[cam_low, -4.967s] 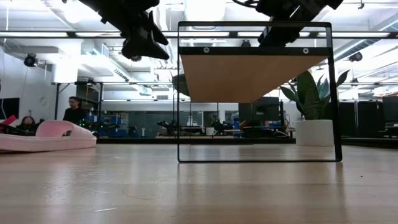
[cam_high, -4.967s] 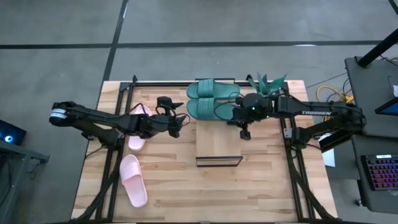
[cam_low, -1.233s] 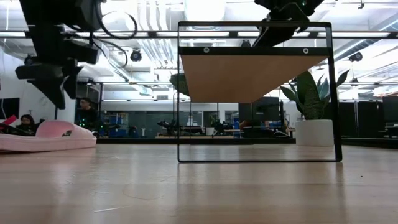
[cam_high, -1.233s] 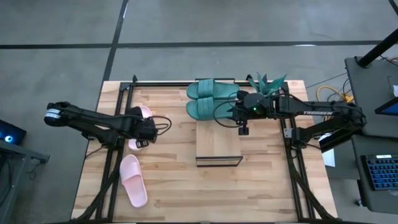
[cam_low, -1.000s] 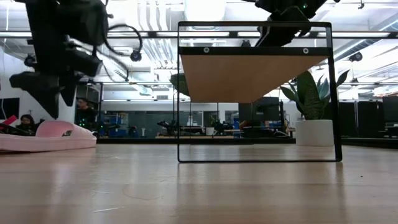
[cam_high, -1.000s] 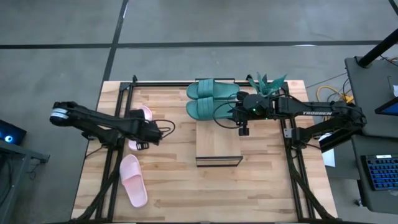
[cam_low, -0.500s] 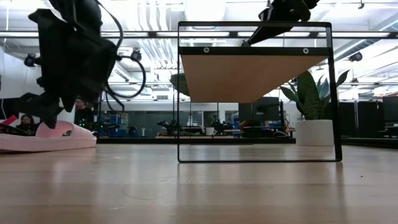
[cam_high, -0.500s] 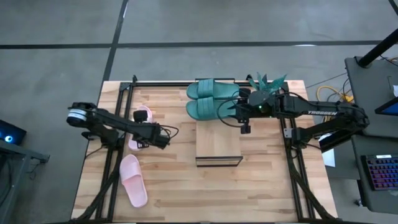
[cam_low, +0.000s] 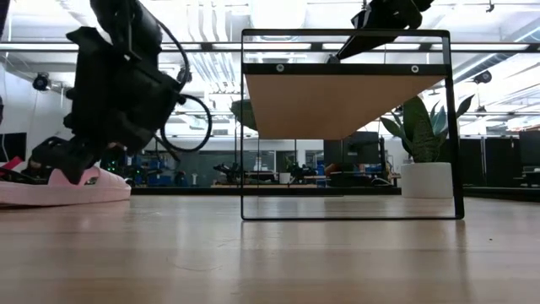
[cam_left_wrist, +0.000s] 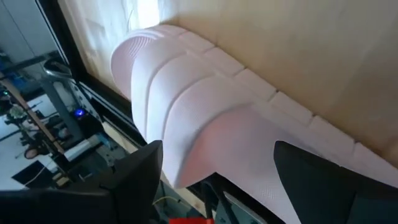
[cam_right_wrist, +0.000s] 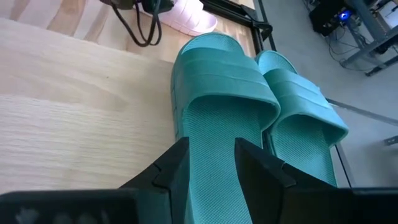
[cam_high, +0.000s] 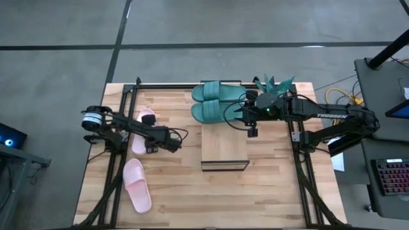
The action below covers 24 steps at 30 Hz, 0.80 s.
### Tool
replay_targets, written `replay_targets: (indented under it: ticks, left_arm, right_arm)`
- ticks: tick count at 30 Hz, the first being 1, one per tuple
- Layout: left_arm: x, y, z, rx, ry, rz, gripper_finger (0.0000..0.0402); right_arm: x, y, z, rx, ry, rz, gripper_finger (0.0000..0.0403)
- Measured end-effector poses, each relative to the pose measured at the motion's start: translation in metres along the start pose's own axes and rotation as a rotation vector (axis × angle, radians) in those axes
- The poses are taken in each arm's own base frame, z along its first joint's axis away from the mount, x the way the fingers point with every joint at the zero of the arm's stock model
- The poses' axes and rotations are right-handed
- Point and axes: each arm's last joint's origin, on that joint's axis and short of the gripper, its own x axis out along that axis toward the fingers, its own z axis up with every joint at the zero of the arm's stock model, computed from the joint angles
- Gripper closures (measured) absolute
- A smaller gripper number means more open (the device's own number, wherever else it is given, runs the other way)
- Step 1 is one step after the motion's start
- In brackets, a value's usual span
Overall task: Pick and place slides into the shelf
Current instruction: Put the right pink slipper on the shelf
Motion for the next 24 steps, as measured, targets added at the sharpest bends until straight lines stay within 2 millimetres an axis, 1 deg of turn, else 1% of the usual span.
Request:
replay_targets:
  ticks: [6,15,20,24]
  left_arm:
    - [0.01,0.005,-0.003,0.004,0.036,0.023,0.0111]
    - [0.025,0.011,-0.002,-0.007,0.098,0.034,0.0111]
    - [0.029,0.014,0.003,-0.026,0.076,0.025,0.0111]
    - [0.033,0.018,0.005,-0.049,0.079,0.021,0.0126]
  right_arm:
    - [0.0,0.0,0.0,0.0,0.003,0.002,0.0284]
    - [0.0,0.001,-0.002,-0.001,0.02,0.009,0.0284]
    - [0.0,0.001,-0.003,-0.001,0.028,0.013,0.0284]
    - [0.0,0.001,-0.003,0.0,0.028,0.013,0.0284]
